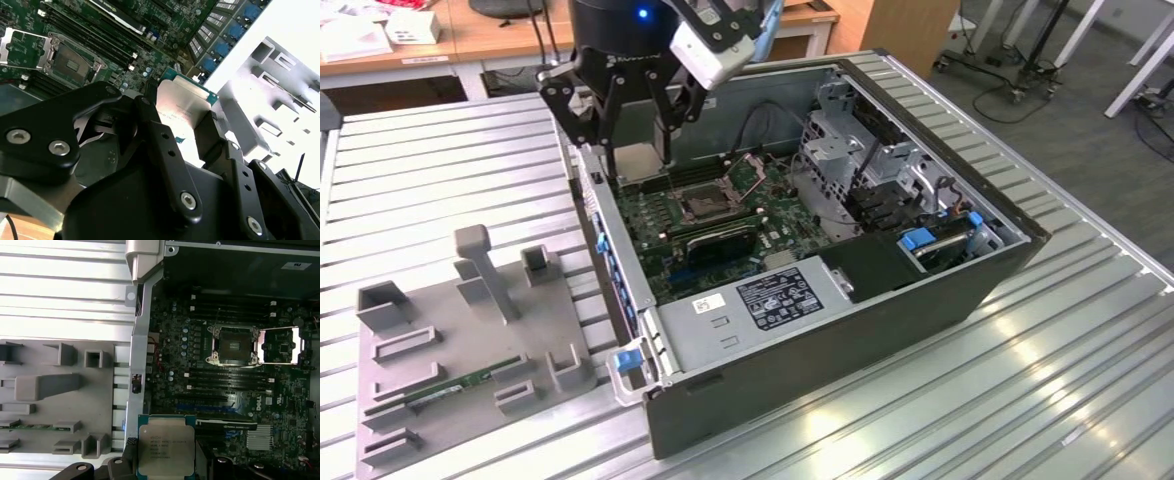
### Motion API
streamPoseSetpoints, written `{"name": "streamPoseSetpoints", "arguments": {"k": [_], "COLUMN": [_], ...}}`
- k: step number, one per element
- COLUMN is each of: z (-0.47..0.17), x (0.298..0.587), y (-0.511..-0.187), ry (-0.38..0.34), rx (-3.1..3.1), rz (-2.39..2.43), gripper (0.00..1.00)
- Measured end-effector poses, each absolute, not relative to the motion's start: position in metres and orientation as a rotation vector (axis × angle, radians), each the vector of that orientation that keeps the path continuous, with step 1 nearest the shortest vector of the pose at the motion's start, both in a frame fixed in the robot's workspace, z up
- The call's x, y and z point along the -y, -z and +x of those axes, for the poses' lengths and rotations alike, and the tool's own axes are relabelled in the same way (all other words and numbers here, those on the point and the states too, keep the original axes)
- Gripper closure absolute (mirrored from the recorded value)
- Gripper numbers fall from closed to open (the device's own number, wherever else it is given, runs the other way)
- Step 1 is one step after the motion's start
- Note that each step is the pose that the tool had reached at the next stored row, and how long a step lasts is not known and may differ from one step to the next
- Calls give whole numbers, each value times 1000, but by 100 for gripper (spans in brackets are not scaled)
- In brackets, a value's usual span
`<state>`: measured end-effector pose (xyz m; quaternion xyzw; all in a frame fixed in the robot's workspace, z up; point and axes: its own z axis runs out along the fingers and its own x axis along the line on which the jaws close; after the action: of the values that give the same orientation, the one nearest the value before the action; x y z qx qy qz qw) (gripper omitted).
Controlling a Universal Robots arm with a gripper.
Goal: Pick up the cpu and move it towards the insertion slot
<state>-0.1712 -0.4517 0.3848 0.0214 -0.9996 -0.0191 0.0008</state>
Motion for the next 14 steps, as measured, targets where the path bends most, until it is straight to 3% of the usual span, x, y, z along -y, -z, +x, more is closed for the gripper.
{"name": "streamPoseSetpoints", "arguments": {"k": [14], "z": [-148], "x": [452], "y": [-385], "ry": [60], "rx": [3139], "rz": [67], "gripper": [45]}}
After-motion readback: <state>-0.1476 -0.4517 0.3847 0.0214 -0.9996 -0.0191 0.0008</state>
